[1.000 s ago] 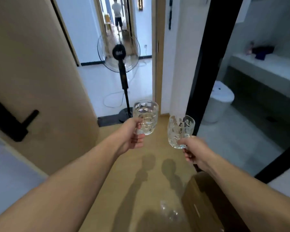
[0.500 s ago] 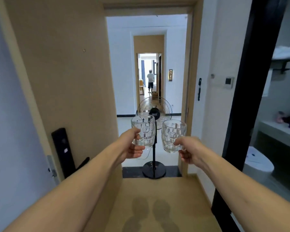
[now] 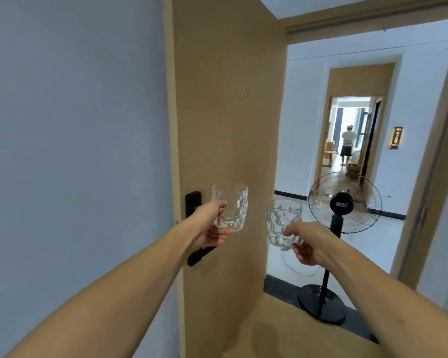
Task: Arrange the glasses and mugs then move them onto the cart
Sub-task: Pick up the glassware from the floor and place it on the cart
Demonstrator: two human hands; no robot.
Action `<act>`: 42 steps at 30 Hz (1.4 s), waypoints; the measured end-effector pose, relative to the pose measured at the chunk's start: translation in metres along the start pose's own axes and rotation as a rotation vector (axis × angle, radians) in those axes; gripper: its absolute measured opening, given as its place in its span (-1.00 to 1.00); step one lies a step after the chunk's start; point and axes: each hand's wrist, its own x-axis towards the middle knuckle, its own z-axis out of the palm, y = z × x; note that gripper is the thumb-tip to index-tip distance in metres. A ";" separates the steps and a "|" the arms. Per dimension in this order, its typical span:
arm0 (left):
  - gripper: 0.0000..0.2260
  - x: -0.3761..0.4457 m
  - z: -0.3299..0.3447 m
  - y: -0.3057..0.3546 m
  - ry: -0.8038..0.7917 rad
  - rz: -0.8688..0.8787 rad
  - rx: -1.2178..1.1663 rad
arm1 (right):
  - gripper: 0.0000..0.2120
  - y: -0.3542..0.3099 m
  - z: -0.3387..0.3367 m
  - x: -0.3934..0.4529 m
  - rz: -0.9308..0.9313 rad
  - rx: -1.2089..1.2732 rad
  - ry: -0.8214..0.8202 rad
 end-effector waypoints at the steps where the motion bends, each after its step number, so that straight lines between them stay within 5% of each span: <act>1: -0.70 -0.008 -0.006 -0.001 0.044 0.004 -0.008 | -0.71 -0.004 0.006 0.002 -0.016 -0.021 -0.041; 19: -0.75 -0.243 -0.116 -0.074 0.802 -0.075 -0.198 | -0.83 -0.015 0.172 -0.111 -0.167 -0.243 -0.833; 42: -0.74 -0.680 -0.224 -0.187 1.418 -0.105 -0.318 | -0.76 0.056 0.326 -0.530 -0.293 -0.342 -1.382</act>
